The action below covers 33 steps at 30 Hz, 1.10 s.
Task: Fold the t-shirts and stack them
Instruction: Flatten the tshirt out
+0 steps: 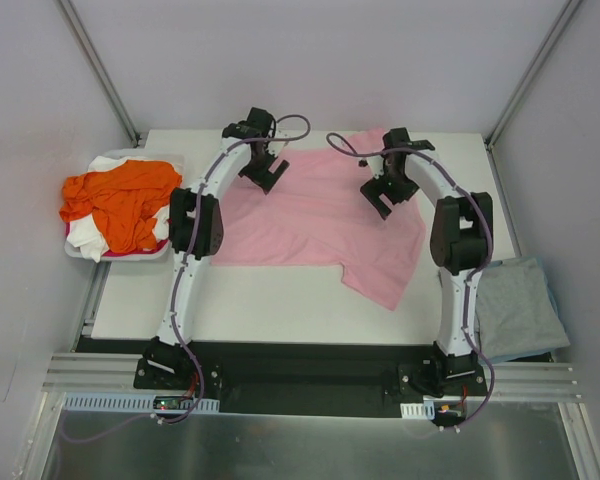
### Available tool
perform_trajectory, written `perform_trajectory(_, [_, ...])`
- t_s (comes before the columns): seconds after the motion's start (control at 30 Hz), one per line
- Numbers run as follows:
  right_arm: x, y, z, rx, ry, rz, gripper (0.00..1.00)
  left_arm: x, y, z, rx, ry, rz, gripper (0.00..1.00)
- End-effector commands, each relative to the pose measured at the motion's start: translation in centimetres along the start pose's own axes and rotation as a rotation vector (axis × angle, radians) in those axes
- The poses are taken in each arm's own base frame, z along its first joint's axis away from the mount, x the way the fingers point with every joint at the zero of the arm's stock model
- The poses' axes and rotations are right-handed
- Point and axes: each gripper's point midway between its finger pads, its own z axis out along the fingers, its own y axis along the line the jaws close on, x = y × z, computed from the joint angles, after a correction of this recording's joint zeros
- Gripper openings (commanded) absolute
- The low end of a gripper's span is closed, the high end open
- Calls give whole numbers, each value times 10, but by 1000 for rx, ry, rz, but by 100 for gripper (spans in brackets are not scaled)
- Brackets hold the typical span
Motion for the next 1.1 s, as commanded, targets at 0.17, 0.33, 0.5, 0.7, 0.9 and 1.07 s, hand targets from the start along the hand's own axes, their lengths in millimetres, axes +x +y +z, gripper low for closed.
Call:
perform_trajectory(0.17, [-35,21,-119,155,-325,16,96,-52,-8,-145,-78,-302,-8,95])
perform_trajectory(0.33, [24,72,-105,143,-227,-94,96,20,-57,-156,-19,-227,40,92])
perform_trajectory(0.5, [71,98,-94,114,-175,-119,97,91,-79,-153,-81,-186,150,92])
perform_trajectory(0.7, [85,100,-91,125,-149,-106,97,118,-80,-141,-98,-156,167,92])
perform_trajectory(0.9, [96,119,-78,43,-117,-94,99,133,-81,-126,-109,-149,172,91])
perform_trajectory(1.07, [108,130,-68,25,-59,-135,99,149,-85,-118,-104,-140,163,91])
